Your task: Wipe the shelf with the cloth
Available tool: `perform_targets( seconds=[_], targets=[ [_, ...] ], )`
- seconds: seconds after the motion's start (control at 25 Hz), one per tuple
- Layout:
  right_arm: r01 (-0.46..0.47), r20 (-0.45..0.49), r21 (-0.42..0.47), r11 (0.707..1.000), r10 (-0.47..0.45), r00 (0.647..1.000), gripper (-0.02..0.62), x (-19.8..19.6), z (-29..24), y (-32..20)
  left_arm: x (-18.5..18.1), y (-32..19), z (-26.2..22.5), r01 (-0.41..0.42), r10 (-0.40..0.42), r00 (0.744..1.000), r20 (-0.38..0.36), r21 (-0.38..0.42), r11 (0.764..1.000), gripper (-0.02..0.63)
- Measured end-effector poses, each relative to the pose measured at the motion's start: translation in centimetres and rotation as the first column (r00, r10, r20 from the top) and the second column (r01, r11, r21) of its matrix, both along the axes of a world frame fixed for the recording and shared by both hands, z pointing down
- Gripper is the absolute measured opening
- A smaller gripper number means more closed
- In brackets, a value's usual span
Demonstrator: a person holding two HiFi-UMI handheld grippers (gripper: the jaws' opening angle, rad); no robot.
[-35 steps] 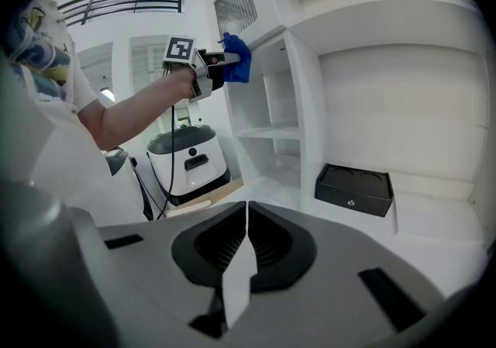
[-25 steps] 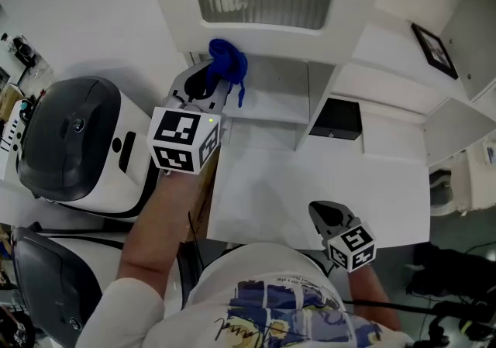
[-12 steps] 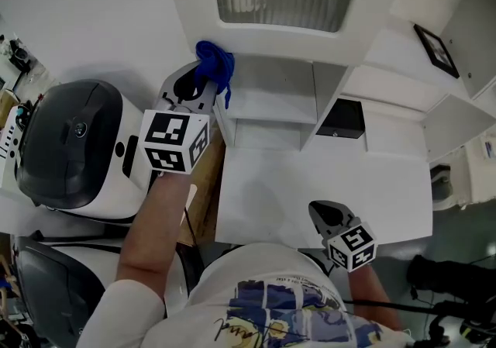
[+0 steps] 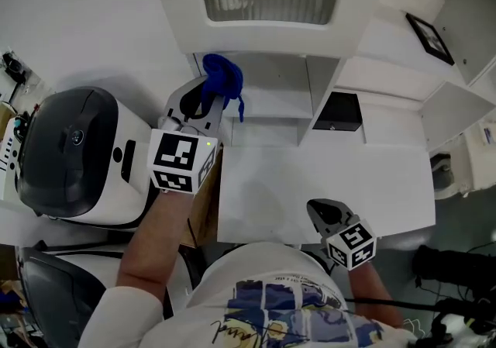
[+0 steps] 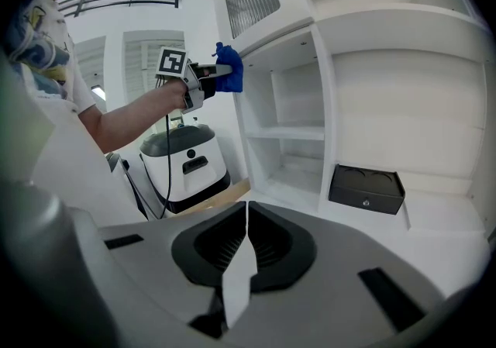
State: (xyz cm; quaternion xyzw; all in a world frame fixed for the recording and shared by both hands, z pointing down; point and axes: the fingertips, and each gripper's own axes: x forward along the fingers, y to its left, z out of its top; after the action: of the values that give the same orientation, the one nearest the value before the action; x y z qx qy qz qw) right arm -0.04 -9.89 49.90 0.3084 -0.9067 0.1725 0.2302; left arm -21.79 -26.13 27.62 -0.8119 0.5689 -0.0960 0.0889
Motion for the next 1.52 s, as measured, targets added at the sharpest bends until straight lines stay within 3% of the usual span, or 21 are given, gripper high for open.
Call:
perform_targets(
  seconds=[0.16, 0.36, 0.68, 1.08, 1.24, 1.52],
  targets=[
    [-0.007, -0.001, 0.007, 1.000, 0.007, 1.000, 0.031, 1.0, -0.2, -0.1, 2.2, -0.6, 2.5, -0.024, 0.024, 1.000, 0.000, -0.053, 0.998, 0.055],
    [-0.024, -0.006, 0.007, 1.000, 0.024, 1.000, 0.031, 2.9, -0.3, -0.3, 3.7, -3.0, 5.4, 0.005, -0.003, 1.000, 0.024, -0.098, 0.995, 0.055],
    [-0.045, -0.023, 0.002, 0.999, 0.045, 0.999, 0.031, 6.3, -0.2, -0.7, 3.5, -10.0, 9.3, 0.145, -0.151, 0.988, -0.032, -0.136, 0.980, 0.055],
    [-0.095, -0.053, -0.018, 0.995, 0.094, 0.994, 0.031, 10.3, 0.2, -1.2, 1.5, -17.0, 13.4, 0.293, -0.306, 0.952, -0.022, -0.226, 0.929, 0.055],
    [-0.111, -0.055, -0.023, 0.994, 0.110, 0.992, 0.031, 11.2, 0.4, -1.5, 2.4, -18.7, 14.1, 0.285, -0.297, 0.955, -0.004, -0.273, 0.919, 0.055],
    [-0.138, -0.045, -0.026, 0.990, 0.136, 0.990, 0.031, 12.1, 0.3, -2.0, 6.7, -19.8, 15.2, 0.200, -0.213, 0.977, 0.003, -0.360, 0.911, 0.055]
  ],
)
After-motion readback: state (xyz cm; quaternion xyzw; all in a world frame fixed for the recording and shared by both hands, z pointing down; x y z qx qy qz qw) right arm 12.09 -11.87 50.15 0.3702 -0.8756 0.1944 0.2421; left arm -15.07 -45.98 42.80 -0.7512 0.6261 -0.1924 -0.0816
